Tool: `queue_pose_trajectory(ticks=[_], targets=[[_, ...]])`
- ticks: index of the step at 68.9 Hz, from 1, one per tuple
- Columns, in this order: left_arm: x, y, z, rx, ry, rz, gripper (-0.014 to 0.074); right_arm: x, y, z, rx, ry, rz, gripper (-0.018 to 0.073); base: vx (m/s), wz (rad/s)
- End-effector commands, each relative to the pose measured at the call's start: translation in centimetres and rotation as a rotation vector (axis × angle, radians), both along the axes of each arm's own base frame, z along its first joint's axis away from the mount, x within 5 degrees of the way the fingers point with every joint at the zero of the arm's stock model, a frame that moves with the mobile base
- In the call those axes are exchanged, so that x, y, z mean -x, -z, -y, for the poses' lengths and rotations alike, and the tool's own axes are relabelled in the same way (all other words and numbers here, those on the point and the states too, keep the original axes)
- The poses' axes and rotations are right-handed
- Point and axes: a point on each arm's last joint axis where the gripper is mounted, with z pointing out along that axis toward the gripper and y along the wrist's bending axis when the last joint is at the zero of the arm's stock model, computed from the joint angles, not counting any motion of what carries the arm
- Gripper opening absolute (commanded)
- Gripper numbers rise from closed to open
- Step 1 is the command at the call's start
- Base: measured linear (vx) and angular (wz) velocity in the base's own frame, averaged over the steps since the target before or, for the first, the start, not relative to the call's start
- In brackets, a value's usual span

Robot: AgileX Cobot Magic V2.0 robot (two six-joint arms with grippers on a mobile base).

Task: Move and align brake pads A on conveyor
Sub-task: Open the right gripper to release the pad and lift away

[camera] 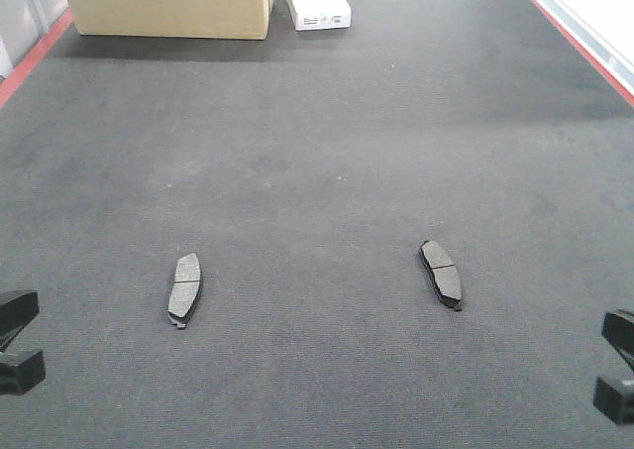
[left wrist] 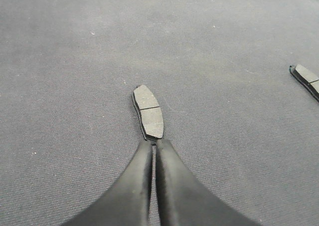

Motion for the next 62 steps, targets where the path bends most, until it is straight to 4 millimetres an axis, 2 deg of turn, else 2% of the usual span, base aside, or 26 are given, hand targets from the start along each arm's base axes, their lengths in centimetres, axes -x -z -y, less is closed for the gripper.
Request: queue_pose_trajectory(ticks=[1,62], targets=[[-0.30,-1.42,0.17,0.033,0.004,0.089,-0.0006,-0.18,-1.57,0.04,-0.005,0.000,0.114,-0.0010,0.00,0.00],[-0.30,-1.42,0.17,0.033,0.004,0.089,-0.0006,-0.16,-1.54,0.01,-0.014,0.001,0.108,-0.0010,0.00,0.00]])
